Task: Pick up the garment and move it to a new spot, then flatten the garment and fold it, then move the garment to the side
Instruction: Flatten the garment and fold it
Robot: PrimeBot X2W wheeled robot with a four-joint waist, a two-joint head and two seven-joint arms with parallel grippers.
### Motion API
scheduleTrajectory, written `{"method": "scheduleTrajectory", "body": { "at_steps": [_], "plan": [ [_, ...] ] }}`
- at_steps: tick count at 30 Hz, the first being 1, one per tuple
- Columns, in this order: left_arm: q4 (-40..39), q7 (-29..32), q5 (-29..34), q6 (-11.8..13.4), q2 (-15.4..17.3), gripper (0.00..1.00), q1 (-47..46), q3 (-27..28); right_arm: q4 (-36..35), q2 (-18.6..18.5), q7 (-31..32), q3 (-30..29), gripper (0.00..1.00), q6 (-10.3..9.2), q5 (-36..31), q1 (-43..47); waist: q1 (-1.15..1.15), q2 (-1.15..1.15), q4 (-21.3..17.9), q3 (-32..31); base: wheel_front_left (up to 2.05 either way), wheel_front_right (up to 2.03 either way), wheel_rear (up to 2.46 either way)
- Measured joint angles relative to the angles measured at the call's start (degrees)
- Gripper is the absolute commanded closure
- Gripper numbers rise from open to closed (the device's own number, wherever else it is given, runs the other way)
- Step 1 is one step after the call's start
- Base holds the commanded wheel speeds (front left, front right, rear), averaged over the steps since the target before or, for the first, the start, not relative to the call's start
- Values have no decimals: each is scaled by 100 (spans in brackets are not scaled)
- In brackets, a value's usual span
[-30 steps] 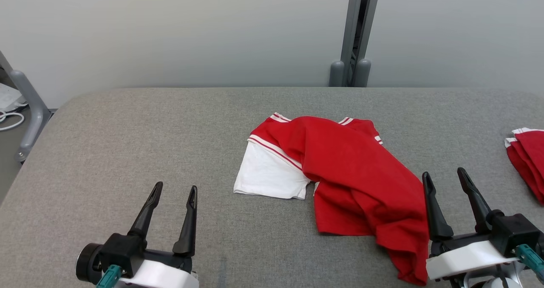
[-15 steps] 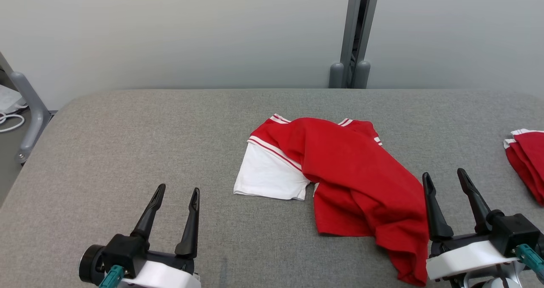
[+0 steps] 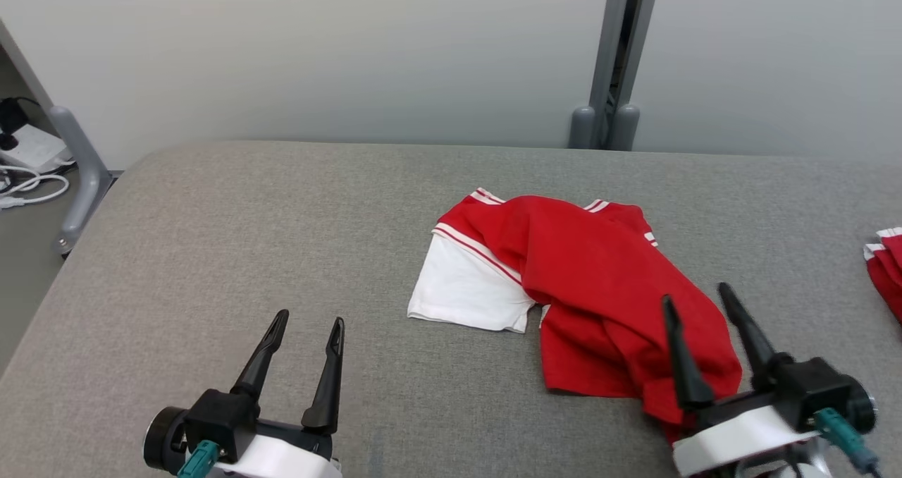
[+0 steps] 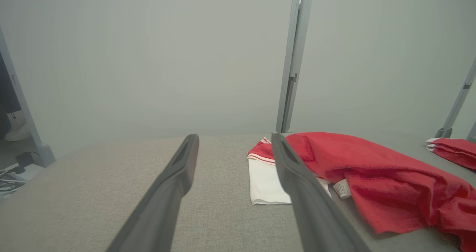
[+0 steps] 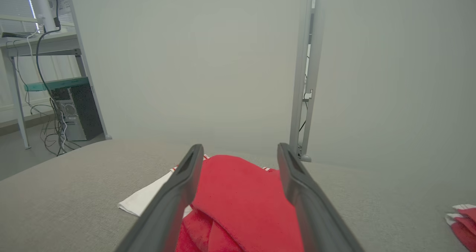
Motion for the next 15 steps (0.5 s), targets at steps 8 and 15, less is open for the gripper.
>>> {"method": "scheduleTrajectory", "body": {
  "at_steps": [8, 15],
  "plan": [
    [54, 0, -56, -3, 2, 0, -151, -110, 780, -170, 92, 1561, 0, 1, -91, -742, 0, 0, 470, 181, 0, 0, 0],
    [-69, 0, -300, 22, 5, 0, -438, -321, 1937, -549, 499, 2245, 0, 1, 209, -1830, 0, 0, 1034, 592, 0, 0, 0]
  ]
}}
